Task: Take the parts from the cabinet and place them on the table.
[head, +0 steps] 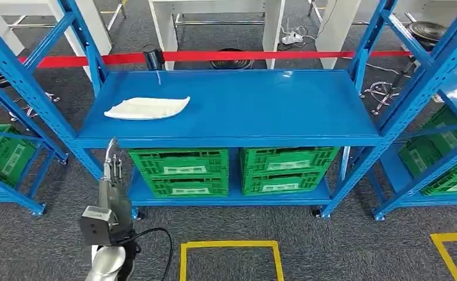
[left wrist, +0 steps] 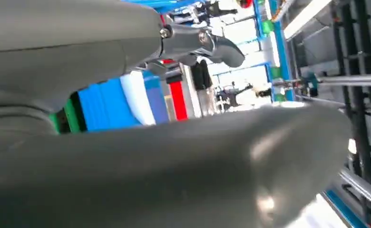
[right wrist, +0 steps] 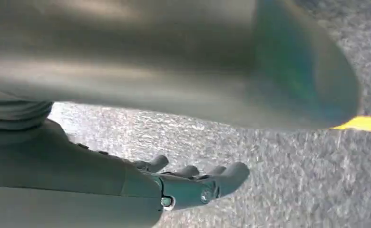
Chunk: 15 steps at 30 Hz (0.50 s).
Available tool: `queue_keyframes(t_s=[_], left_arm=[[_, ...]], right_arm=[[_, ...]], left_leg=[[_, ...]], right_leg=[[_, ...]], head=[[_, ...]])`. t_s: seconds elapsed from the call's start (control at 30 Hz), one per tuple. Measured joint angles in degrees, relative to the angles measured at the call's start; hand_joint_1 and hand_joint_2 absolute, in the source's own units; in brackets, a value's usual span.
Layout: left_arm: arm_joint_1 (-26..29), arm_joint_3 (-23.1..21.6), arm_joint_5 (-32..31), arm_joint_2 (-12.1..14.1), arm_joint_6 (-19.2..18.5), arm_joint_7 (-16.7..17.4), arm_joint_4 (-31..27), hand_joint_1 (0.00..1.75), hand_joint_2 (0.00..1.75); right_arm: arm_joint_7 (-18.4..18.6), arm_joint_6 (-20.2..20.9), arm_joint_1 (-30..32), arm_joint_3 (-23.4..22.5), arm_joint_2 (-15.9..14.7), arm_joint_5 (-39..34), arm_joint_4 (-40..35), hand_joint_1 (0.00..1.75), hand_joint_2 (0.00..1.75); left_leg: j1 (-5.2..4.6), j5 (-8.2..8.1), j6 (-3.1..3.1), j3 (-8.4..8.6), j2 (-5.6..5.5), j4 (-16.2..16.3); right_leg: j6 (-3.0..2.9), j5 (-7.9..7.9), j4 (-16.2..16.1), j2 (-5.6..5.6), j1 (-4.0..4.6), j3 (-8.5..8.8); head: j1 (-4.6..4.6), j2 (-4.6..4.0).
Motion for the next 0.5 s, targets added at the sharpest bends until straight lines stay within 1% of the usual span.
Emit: queue_keyframes(t_s=[0.03,0.07,0.1,0.13,0.17,0.2,0.23,0.27,0.3,0.33,0.37,0.4,0.43,0.47,0.5], left_arm=[[-0.24,0.0,0.0,-0.11,-0.13,0.0,0.44,0.0,0.0],[-0.66,0.0,0.0,-0.24,-0.35,-0.02,1.08,0.0,0.0],[-1.22,0.0,0.0,-0.48,-0.57,-0.07,1.78,0.0,0.0],[-1.91,0.0,0.07,-0.74,-0.7,-0.18,2.39,0.0,0.0],[-2.67,-0.02,0.18,-0.98,-0.94,-0.24,3.15,0.0,0.0],[-3.43,-0.09,0.24,-1.29,-1.14,-0.26,3.85,0.0,0.0],[-4.06,-0.11,0.24,-1.46,-1.29,-0.31,4.38,0.0,0.0],[-4.56,-0.2,0.04,-1.49,-1.51,-0.37,4.83,0.0,0.0],[-5.07,-0.55,-0.31,-1.49,-1.86,-0.39,5.16,0.0,0.0],[-5.67,-1.07,-0.48,-1.49,-2.07,-0.39,5.57,0.0,0.0],[-6.26,-1.46,-0.46,-1.49,-2.29,-0.28,5.97,0.0,0.0],[-6.67,-1.66,-0.31,-1.49,-2.45,-0.19,6.21,0.0,0.0],[-7.48,-1.95,0.11,-1.57,-2.56,-0.24,6.78,0.0,0.0],[-8.48,-2.44,0.46,-1.6,-2.64,-0.26,7.69,0.0,0.0],[-9.26,-2.82,1.03,-1.7,-2.64,-0.33,8.66,0.0,0.0]], right_arm=[[-0.46,-0.26,0.21,-0.19,-0.13,-0.74,0.0,0.0,0.0],[-0.74,-0.57,0.4,-0.61,-0.17,-1.24,0.0,0.0,0.0],[-0.94,-0.94,0.49,-1.03,-0.24,-1.7,0.0,0.0,0.0],[-1.11,-1.31,0.46,-1.31,-0.26,-2.3,0.0,0.0,0.0],[-1.36,-1.62,0.37,-1.77,-0.31,-3.13,0.0,0.0,0.0],[-1.77,-1.81,0.32,-2.42,-0.28,-3.78,0.0,0.0,0.0],[-2.01,-1.84,0.17,-2.93,-0.26,-4.15,0.0,0.0,0.0],[-2.1,-1.9,0.17,-3.28,-0.26,-4.17,0.0,0.0,0.0],[-2.05,-2.05,0.24,-3.48,-0.26,-4.06,0.0,0.0,0.0],[-2.1,-2.08,0.3,-3.76,-0.26,-4.13,0.0,0.0,0.0],[-2.27,-2.05,0.26,-4.09,-0.26,-4.48,0.0,0.0,0.0],[-2.51,-2.03,0.28,-4.35,-0.28,-4.61,0.0,0.0,0.0],[-2.71,-1.94,0.27,-4.57,-0.33,-4.63,0.0,0.0,0.0],[-2.69,-1.88,0.24,-4.79,-0.37,-4.65,0.0,0.0,0.0],[-2.64,-1.83,0.22,-5.14,-0.37,-4.94,0.0,0.0,0.0]], left_leg=[[0.0,-0.2,0.06,0.0,0.02,0.05],[0.03,-0.33,0.08,0.0,-0.02,0.14],[0.09,-0.51,-0.02,0.08,-0.11,0.26],[0.16,-0.73,-0.2,0.22,-0.17,0.44],[0.28,-1.04,-0.49,0.42,-0.2,0.71],[0.3,-1.42,-0.92,0.51,-0.21,1.11],[-0.21,-2.0,-1.46,0.35,-0.23,1.74],[-0.17,-2.34,-1.65,0.24,-0.21,1.71],[-0.17,-2.47,-1.84,0.43,-0.18,1.45],[-0.05,-2.47,-2.12,0.61,-0.18,1.2],[-0.02,-2.63,-2.44,0.76,-0.15,1.18],[0.11,-2.89,-2.75,0.83,-0.06,1.84],[0.14,-4.19,-3.02,-0.16,-0.03,4.19],[0.2,-6.15,-3.25,-2.26,-0.01,8.1],[0.19,-8.12,-3.38,-4.83,-0.02,12.82]], right_leg=[[0.16,-1.08,3.96,0.0,-0.01,-2.49],[0.27,-0.86,5.48,-0.01,-0.04,-3.79],[0.34,0.73,4.43,-0.01,-0.14,-3.78],[0.42,3.38,1.03,-0.01,-0.28,-2.59],[0.49,6.28,-4.07,-0.06,-0.41,-0.38],[0.63,8.39,-8.93,-0.21,-0.58,1.91],[0.23,7.81,-10.3,-0.23,-0.35,2.38],[-0.63,7.92,-10.37,0.06,-0.5,2.36],[-1.0,7.77,-10.36,0.04,-0.32,2.38],[-1.38,7.68,-10.36,0.04,-0.12,2.38],[-1.86,7.69,-10.44,0.04,-0.28,2.54],[-2.18,7.72,-10.61,0.04,-0.48,2.82],[-2.51,7.51,-10.61,0.03,-0.48,3.1],[-2.69,7.38,-10.61,-0.05,-0.45,3.28],[-2.83,7.17,-10.61,-0.07,-0.37,3.41]], head=[[0.04,0.0],[0.09,0.0],[0.22,0.0],[0.33,0.0],[0.35,0.0],[0.46,0.0],[0.74,0.0],[0.59,0.0],[0.3,0.0],[0.26,0.0],[0.26,0.0],[0.26,0.0],[-0.2,0.0],[-0.46,0.0],[-0.55,0.0]])
